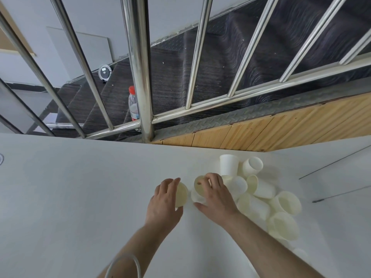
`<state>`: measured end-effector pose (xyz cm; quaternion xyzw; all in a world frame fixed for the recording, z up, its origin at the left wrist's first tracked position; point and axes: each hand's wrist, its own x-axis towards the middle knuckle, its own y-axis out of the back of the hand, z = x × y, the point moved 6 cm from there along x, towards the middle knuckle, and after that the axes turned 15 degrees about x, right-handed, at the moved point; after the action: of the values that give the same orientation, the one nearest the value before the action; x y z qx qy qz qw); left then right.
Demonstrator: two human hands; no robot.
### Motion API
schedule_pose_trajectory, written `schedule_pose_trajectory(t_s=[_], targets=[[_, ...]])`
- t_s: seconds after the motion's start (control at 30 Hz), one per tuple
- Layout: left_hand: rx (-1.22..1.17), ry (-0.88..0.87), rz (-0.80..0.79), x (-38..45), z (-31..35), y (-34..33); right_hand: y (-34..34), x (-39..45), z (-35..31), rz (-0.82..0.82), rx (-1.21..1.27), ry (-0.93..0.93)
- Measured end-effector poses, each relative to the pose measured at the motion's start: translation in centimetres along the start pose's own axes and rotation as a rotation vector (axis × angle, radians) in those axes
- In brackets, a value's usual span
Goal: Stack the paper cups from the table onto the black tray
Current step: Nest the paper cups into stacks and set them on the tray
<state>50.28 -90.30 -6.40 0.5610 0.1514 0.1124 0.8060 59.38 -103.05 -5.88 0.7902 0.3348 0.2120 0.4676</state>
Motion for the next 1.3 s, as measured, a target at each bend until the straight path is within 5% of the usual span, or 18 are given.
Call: schedule_pose_trajectory(t_s=[0.3, 0.87, 1.3], targets=[[0.017, -0.012, -0.013, -0.4, 0.2, 0.3, 0.1, -0.1, -0.9, -0.15, 0.069, -0.16], [-0.006, -0.095, 0.073, -5.6, 1.4, 4.5, 4.0, -5.5, -6.1, 0.007, 0.084, -0.178], [0.008, -0.178, 0.164, -20.7, -1.4, 8.6, 3.6, -17.5, -15.9, 0.101, 0.099, -0.224]])
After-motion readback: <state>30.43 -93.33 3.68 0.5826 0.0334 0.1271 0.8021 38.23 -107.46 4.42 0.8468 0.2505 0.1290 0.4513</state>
